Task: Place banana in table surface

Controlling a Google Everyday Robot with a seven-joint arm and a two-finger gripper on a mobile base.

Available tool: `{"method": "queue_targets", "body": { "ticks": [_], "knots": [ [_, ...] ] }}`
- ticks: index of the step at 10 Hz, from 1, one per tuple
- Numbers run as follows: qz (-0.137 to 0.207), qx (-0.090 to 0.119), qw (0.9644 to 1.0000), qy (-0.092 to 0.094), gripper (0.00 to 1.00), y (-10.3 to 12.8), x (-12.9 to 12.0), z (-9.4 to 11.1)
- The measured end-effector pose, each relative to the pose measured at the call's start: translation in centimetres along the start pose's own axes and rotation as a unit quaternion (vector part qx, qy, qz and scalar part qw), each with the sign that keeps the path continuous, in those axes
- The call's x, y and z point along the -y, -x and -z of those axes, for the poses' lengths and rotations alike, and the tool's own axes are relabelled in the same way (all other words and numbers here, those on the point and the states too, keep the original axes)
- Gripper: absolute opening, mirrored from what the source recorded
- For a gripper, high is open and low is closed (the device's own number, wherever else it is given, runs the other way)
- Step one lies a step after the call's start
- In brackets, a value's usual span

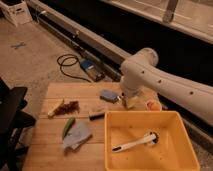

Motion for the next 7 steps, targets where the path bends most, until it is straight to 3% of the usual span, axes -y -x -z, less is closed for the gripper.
{"method": "queue_targets", "body": {
  "ticks": [2,7],
  "knots": [
    [0.034,0.011,0.9994,-0.001,0.65,4.0,1.3,-0.8],
    [0.029,0.008,0.9995,-0.001,0.65,3.6,1.2,-0.9]
  ]
}}
